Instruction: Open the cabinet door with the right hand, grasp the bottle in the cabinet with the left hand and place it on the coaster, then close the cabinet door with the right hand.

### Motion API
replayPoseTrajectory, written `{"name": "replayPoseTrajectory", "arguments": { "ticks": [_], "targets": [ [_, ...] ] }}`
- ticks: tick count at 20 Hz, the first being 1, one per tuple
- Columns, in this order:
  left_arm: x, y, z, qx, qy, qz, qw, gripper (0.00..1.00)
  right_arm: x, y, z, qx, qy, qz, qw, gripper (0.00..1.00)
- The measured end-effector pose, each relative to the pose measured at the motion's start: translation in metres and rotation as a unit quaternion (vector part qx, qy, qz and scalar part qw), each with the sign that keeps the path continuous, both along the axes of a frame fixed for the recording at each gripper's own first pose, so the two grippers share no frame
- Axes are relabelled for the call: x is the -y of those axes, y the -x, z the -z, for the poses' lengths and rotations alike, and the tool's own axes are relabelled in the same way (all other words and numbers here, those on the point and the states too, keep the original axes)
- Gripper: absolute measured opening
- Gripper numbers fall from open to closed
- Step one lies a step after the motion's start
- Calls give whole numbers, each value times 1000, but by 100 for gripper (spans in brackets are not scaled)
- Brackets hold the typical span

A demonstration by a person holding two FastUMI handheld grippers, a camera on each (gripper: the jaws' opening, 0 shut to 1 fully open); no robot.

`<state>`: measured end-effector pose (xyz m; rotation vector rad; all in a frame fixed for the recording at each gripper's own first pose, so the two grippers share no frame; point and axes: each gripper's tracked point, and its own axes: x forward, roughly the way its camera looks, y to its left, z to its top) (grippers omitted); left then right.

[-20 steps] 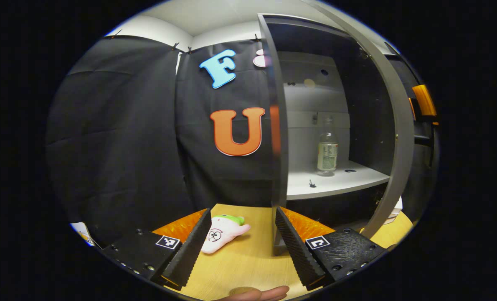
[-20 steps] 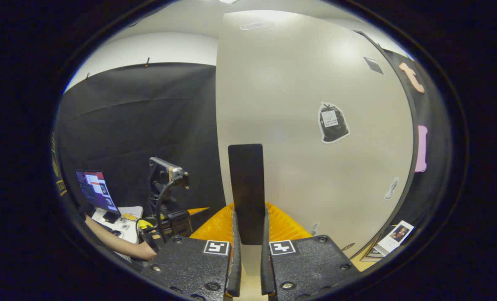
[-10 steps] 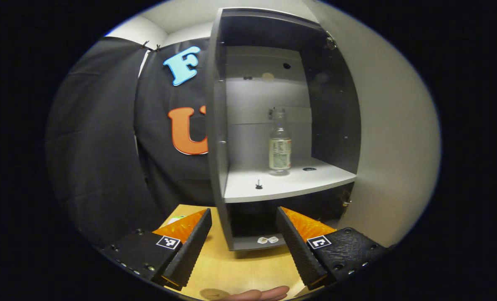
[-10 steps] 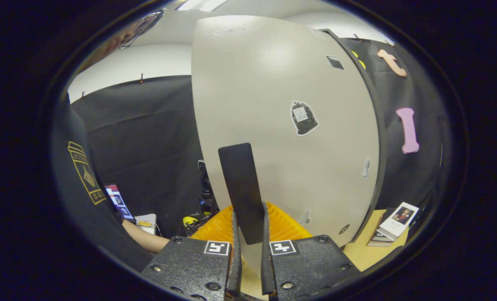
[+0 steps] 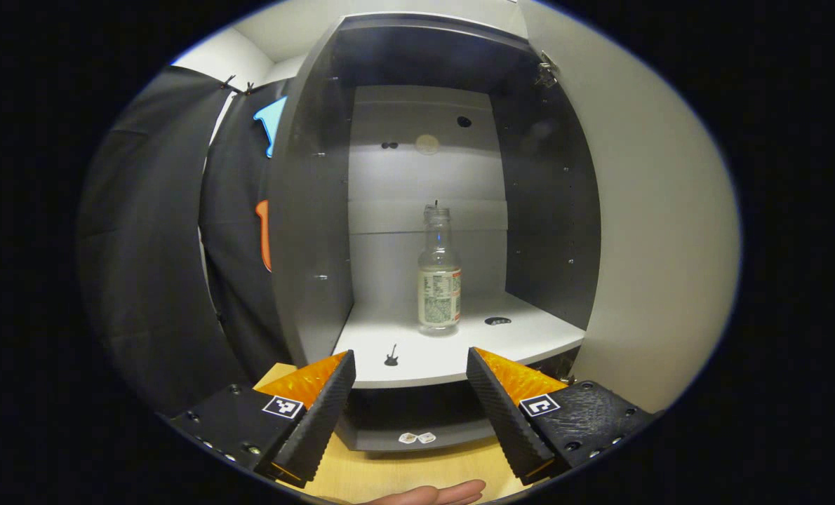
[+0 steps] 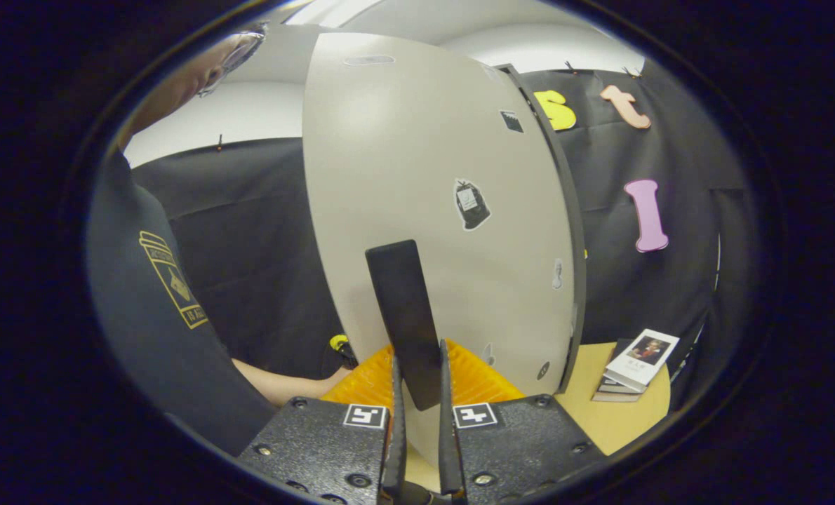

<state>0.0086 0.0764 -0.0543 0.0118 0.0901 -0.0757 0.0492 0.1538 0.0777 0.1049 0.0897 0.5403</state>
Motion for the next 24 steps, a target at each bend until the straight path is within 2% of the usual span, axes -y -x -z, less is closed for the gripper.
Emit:
{"name": "replayPoseTrajectory", "arguments": {
  "ticks": [7, 8, 9, 10, 11, 12, 13, 15, 16, 17, 21, 23, 24],
  "targets": [
    [9, -21, -10, 13, -13, -4, 1000, 96, 16, 6, -3, 6, -2, 60, 998, 22],
    [9, -24, -11, 17, -17, -7, 1000, 96, 22, 9, -4, 5, -6, 76, 997, 21],
    [9, -27, -12, 20, -18, -8, 1000, 100, 31, 9, -3, 2, -11, 98, 995, 21],
    [10, -30, -14, 23, -18, -8, 1000, 96, 42, 8, 0, -4, -16, 117, 993, 21],
    [9, -33, -15, 26, -20, -13, 999, 96, 53, 7, 0, -3, -22, 138, 990, 20],
    [7, -37, -16, 27, -19, -17, 999, 100, 63, 7, -1, -2, -26, 157, 987, 19],
    [6, -39, -16, 27, -18, -22, 999, 96, 73, 6, -2, 0, -25, 175, 984, 19],
    [3, -45, -16, 28, -17, -34, 999, 96, 94, 11, -1, 10, -15, 211, 977, 13],
    [3, -47, -15, 25, -17, -36, 999, 96, 107, 11, -3, 13, -12, 231, 973, 24],
    [4, -48, -14, 21, -17, -33, 999, 96, 117, 11, -1, 13, -17, 246, 969, 27],
    [4, -54, -11, 11, -14, -40, 999, 96, 155, 11, 5, 8, -61, 294, 954, 46],
    [4, -54, -8, 2, -16, -41, 999, 96, 162, 11, 6, 13, -65, 301, 951, 69],
    [3, -55, -10, 4, -20, -45, 999, 96, 163, 12, 7, 15, -66, 300, 951, 93]
  ]
}}
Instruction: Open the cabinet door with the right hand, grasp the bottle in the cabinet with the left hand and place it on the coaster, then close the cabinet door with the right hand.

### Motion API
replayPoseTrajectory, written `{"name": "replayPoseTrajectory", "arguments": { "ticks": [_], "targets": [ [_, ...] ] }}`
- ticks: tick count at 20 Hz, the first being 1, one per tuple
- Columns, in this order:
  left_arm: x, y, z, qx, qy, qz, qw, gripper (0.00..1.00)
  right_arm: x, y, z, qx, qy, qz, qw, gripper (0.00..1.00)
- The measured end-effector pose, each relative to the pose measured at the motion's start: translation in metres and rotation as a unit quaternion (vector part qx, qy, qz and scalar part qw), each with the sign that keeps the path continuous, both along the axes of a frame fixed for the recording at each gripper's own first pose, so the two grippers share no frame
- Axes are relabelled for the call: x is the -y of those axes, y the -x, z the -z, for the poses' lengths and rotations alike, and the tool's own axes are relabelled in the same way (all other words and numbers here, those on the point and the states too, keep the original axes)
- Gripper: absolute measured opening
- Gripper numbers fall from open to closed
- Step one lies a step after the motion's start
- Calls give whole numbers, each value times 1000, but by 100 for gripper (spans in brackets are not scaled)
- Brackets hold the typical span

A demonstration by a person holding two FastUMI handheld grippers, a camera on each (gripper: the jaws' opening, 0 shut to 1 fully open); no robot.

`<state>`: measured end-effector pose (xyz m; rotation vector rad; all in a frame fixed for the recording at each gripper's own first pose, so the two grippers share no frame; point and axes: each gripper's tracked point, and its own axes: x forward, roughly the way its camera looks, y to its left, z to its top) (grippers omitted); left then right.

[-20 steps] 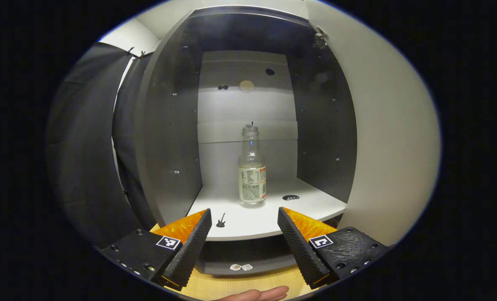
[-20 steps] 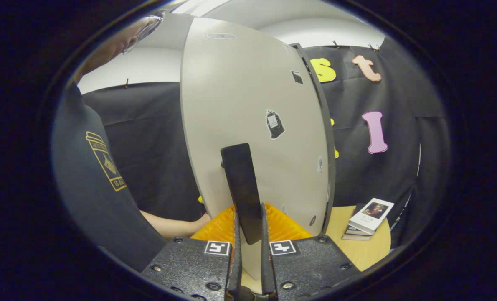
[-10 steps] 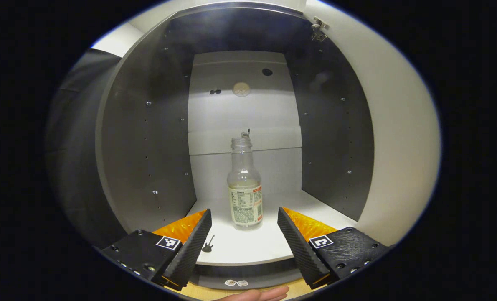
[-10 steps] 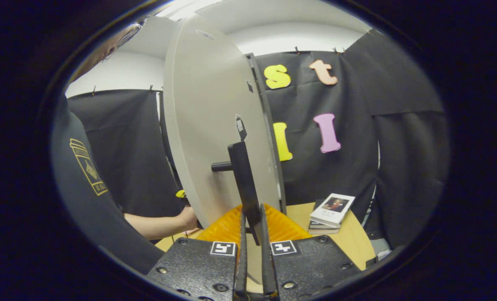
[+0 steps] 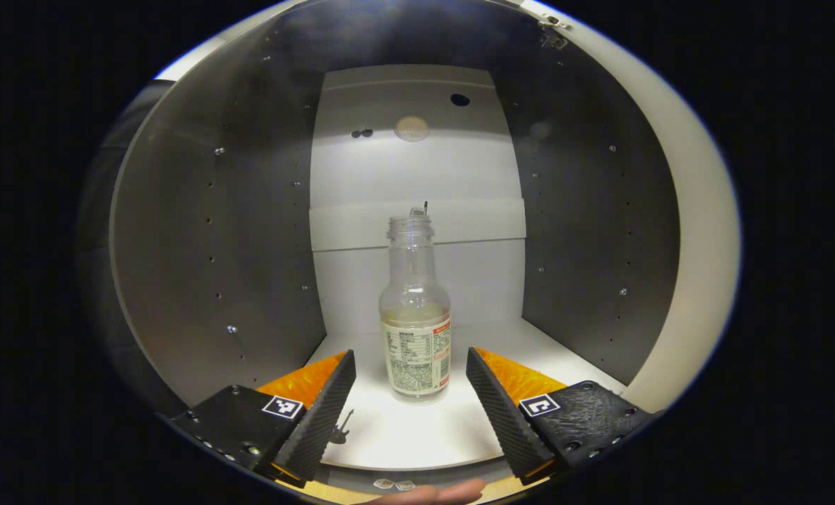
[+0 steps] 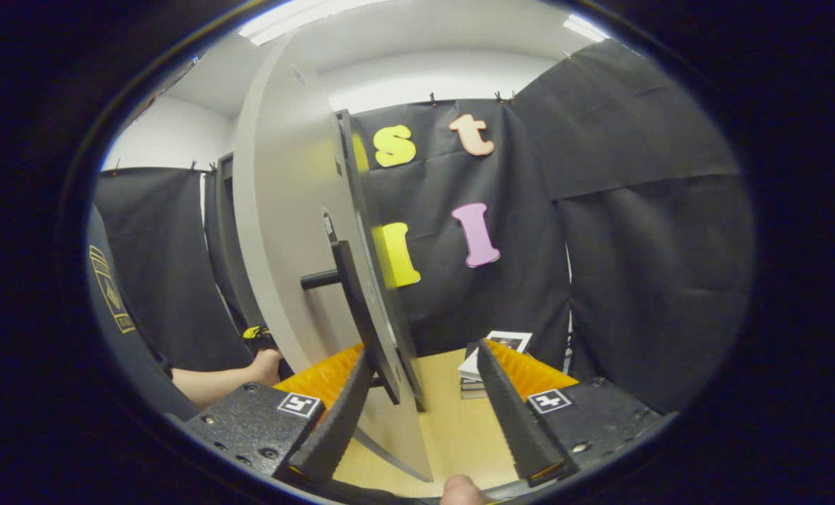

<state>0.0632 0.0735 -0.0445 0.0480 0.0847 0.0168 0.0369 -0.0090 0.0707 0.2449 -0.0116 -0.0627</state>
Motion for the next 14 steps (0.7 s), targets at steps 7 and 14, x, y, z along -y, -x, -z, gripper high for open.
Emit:
{"name": "replayPoseTrajectory", "arguments": {
  "ticks": [7, 14],
  "targets": [
    [-7, -16, -3, 6, -24, -25, 999, 96, 1, 0, 3, 4, 8, -4, 1000, 98],
    [-3, -28, -9, 28, -39, -30, 998, 83, 3, -2, 5, 18, 7, -18, 1000, 98]
  ]
}}
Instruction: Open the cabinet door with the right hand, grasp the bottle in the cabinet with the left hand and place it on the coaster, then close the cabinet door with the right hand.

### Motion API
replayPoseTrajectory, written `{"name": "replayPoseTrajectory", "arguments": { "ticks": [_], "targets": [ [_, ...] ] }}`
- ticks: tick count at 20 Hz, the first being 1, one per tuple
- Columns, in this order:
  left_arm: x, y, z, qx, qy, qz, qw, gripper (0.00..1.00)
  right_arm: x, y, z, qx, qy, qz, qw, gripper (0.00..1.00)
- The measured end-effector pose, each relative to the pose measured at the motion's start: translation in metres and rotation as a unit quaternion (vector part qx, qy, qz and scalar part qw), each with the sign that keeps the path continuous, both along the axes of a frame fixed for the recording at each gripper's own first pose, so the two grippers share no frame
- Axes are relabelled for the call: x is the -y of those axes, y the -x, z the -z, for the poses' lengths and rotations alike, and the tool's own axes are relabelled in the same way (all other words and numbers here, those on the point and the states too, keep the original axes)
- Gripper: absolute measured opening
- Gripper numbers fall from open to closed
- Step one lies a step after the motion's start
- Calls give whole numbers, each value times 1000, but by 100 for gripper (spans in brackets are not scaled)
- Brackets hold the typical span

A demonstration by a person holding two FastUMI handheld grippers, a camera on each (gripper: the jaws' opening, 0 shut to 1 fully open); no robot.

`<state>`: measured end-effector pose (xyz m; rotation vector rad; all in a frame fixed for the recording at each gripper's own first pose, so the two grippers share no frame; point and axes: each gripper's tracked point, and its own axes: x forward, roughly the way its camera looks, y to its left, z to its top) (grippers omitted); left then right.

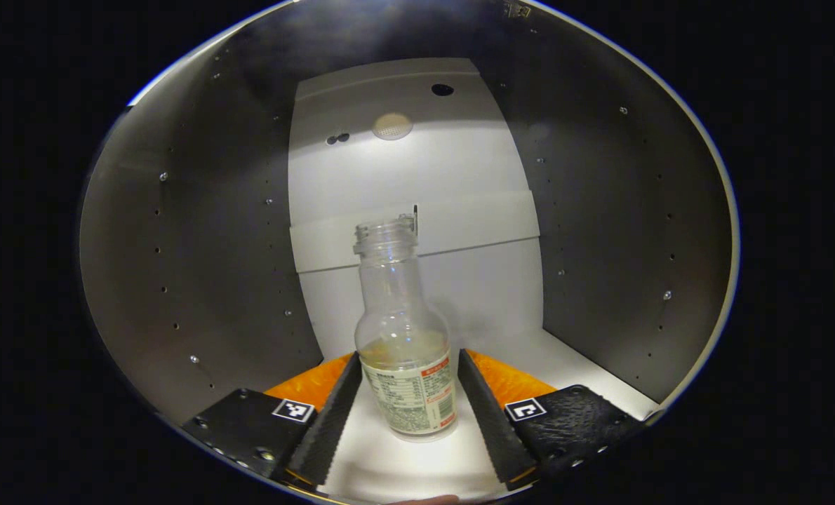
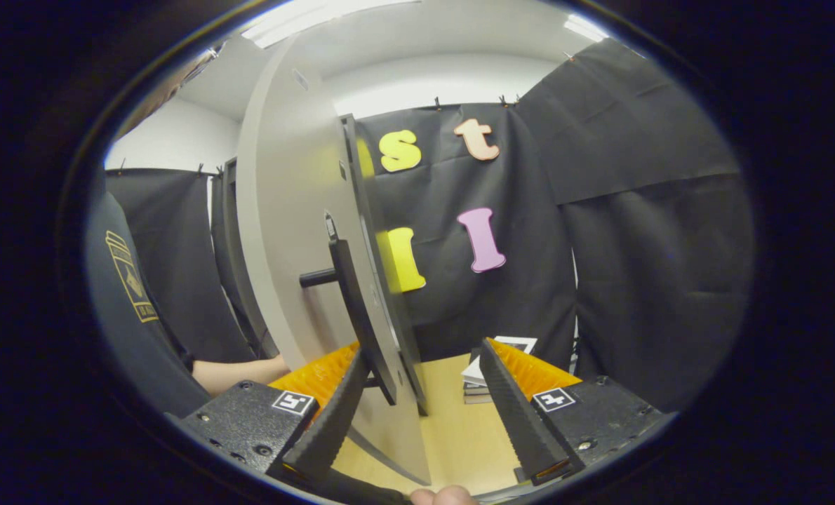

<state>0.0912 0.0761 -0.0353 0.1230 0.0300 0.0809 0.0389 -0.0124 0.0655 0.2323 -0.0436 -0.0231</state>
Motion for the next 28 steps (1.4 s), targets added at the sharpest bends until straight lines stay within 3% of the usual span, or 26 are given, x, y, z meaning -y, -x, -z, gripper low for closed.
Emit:
{"name": "replayPoseTrajectory", "arguments": {
  "ticks": [2, 5, 6, 7, 8, 9, 10, 11, 18, 21, 22, 23, 24, 26, 28],
  "targets": [
    [3, -4, -3, 9, 5, 3, 1000, 77, 1, -2, 1, 3, 0, -6, 1000, 98],
    [0, -5, -5, 15, 4, -8, 1000, 76, 2, -6, 6, -3, 1, -18, 1000, 99],
    [0, -3, -5, 15, 4, -10, 1000, 84, 3, -7, 7, -3, 1, -22, 1000, 99],
    [-1, -3, -7, 17, 4, -12, 1000, 74, 4, -8, 8, -4, 1, -25, 1000, 99],
    [-1, -2, -8, 19, 6, -13, 1000, 74, 5, -10, 8, -4, 0, -27, 1000, 95],
    [-2, -1, -10, 22, 6, -16, 1000, 84, 7, -10, 13, -10, -1, -30, 999, 100],
    [-2, 2, -12, 24, 6, -18, 1000, 73, 8, -11, 20, -21, 0, -35, 999, 100],
    [-2, 5, -14, 26, 6, -20, 999, 74, 7, -12, 16, -12, -7, -41, 999, 100],
    [-9, 38, -29, 27, 8, -44, 999, 74, 7, -21, 17, 3, 0, -111, 994, 100],
    [-13, 69, -43, 40, -6, -53, 998, 74, 3, -28, 19, 2, -14, -167, 986, 100],
    [-16, 82, -48, 46, -11, -56, 997, 63, 2, -31, 19, 3, -17, -187, 982, 100],
    [-19, 94, -51, 50, -15, -61, 997, 63, 1, -34, 19, 4, -20, -208, 978, 100],
    [-24, 105, -52, 50, -17, -68, 996, 74, 0, -35, 19, 6, -27, -229, 973, 100],
    [-33, 126, -53, 51, -16, -75, 996, 63, -3, -38, 22, 4, -48, -270, 962, 100],
    [-42, 145, -54, 59, -17, -80, 995, 63, -7, -41, 24, -3, -70, -299, 952, 100]
  ]
}}
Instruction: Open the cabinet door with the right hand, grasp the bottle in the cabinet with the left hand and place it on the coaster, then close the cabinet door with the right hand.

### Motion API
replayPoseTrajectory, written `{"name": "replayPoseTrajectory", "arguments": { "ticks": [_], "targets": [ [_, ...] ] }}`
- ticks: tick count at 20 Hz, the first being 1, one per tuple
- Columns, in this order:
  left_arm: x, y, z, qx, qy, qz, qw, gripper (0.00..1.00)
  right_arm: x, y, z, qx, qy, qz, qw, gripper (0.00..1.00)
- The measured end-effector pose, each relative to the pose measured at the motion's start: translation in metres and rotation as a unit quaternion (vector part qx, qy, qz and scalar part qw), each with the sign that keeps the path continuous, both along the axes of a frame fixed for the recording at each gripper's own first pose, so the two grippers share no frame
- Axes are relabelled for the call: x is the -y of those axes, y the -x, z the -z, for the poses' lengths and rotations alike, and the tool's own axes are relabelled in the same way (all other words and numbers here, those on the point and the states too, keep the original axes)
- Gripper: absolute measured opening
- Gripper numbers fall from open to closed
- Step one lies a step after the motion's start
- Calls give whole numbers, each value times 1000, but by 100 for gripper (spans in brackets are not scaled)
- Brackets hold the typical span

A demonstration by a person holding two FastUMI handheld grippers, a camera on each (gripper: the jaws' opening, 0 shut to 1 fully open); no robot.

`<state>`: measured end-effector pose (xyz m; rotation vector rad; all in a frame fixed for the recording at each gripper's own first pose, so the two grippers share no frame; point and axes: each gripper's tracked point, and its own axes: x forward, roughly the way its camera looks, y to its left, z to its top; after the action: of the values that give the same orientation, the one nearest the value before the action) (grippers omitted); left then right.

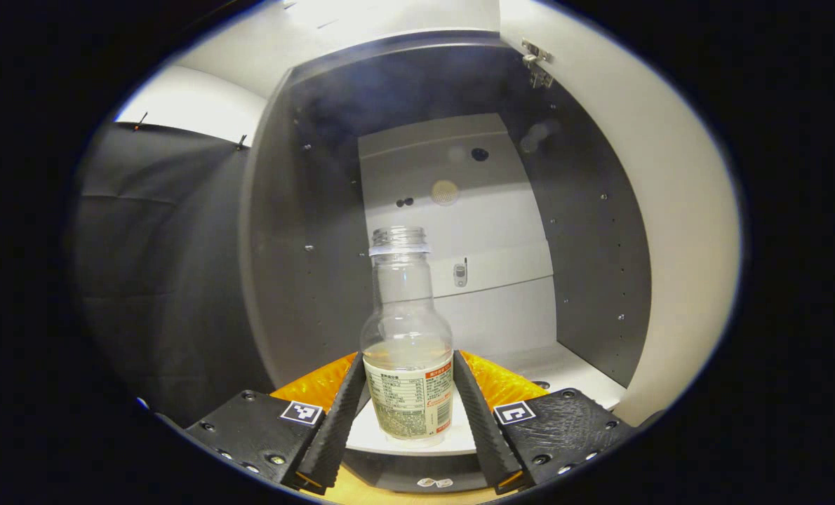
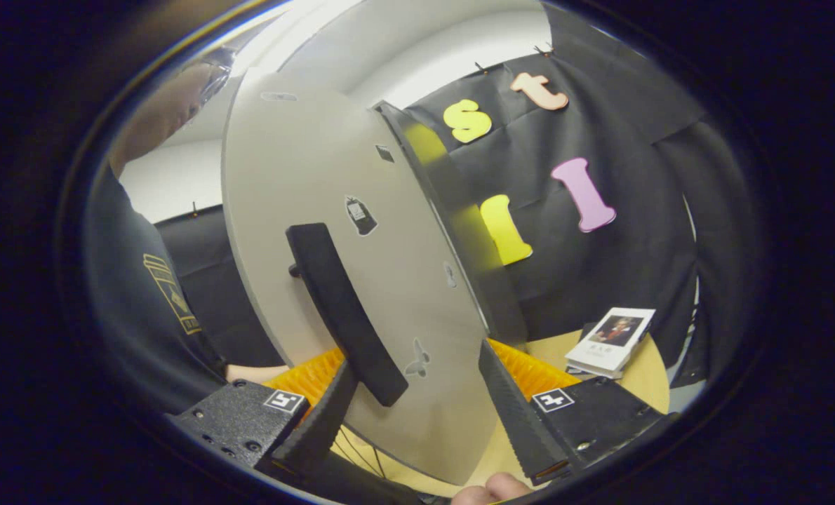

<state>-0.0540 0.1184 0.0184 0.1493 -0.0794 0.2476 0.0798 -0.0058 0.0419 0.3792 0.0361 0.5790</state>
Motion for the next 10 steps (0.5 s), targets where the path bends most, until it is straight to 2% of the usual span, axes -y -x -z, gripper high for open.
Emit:
{"name": "replayPoseTrajectory", "arguments": {
  "ticks": [1, 2, 4, 5, 6, 10],
  "targets": [
    [-4, 9, 1, 1, -2, -3, 1000, 63, 0, -1, 0, -6, -2, 0, 1000, 100],
    [-10, 18, 3, -1, -10, -4, 1000, 74, 3, 0, -2, -3, 3, 11, 1000, 100],
    [-20, 33, 9, 5, -21, 0, 1000, 74, 4, 0, -7, 17, 19, 47, 999, 100],
    [-24, 42, 12, 3, -25, 1, 1000, 79, 4, 1, -7, 24, 22, 63, 997, 100],
    [-30, 51, 18, -1, -27, 2, 1000, 74, 3, 0, -5, 23, 17, 77, 997, 100],
    [-55, 84, 36, -1, -19, 2, 1000, 74, 5, -2, 3, -8, -28, 118, 993, 100]
  ]
}}
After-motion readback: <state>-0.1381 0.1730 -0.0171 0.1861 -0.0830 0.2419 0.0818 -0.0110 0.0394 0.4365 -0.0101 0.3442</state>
